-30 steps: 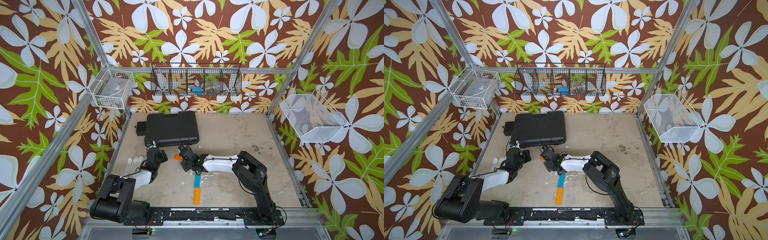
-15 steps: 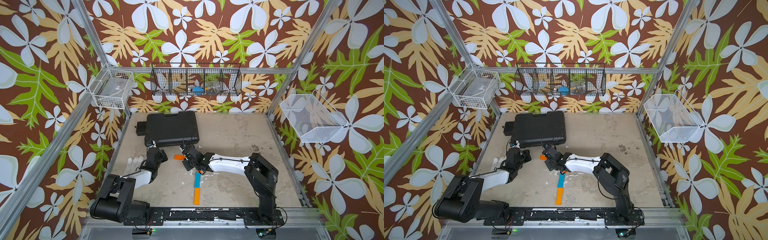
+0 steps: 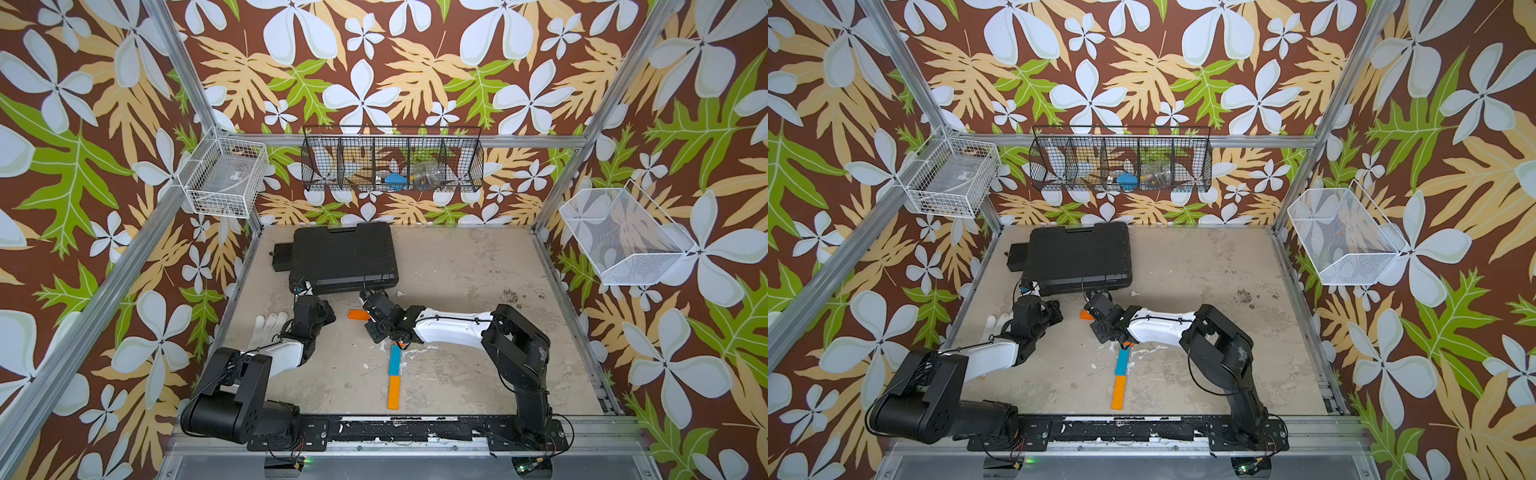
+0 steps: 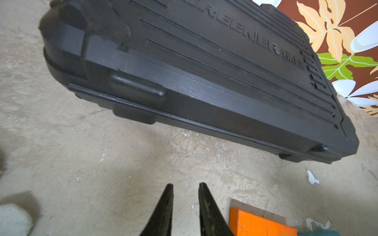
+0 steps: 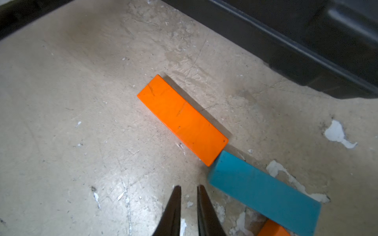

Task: Assemble the number 7 with building blocks
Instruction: Adjust the building block at the center of the board.

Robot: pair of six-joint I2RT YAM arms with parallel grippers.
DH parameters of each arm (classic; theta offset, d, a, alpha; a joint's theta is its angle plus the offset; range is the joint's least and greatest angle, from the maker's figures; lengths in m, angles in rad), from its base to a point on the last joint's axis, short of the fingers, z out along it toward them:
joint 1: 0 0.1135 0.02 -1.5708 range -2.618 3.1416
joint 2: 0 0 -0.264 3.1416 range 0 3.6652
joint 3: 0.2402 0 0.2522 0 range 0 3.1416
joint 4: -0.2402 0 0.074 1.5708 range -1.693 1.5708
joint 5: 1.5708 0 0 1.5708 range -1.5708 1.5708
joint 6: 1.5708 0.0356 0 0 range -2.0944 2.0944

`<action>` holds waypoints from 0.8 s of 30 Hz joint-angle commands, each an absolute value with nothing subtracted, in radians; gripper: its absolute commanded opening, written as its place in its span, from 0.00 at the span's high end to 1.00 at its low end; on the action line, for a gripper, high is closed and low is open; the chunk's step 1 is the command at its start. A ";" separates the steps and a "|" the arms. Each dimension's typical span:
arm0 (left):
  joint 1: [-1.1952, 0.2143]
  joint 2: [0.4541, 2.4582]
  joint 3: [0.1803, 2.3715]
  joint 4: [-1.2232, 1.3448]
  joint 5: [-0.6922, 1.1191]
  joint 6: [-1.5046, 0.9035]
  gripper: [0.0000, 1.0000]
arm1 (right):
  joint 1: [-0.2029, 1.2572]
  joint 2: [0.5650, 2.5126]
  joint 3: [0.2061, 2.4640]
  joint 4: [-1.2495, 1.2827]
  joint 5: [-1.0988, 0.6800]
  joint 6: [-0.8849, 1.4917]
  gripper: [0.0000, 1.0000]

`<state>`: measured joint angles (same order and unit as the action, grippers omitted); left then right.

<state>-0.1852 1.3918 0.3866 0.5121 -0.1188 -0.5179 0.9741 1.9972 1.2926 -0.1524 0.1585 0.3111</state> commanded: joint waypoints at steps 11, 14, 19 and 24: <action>-0.183 1.394 0.396 0.517 -0.109 -0.512 0.75 | 0.962 2.025 1.269 -0.156 0.195 0.328 0.83; -0.183 1.396 0.397 0.517 -0.109 -0.512 0.74 | 0.954 2.039 1.267 -0.153 0.194 0.329 0.83; -0.184 1.400 0.399 0.517 -0.109 -0.512 0.74 | 0.946 2.050 1.267 -0.149 0.192 0.328 0.84; -0.183 1.401 0.399 0.517 -0.108 -0.511 0.74 | 0.940 2.052 1.271 -0.147 0.190 0.327 0.84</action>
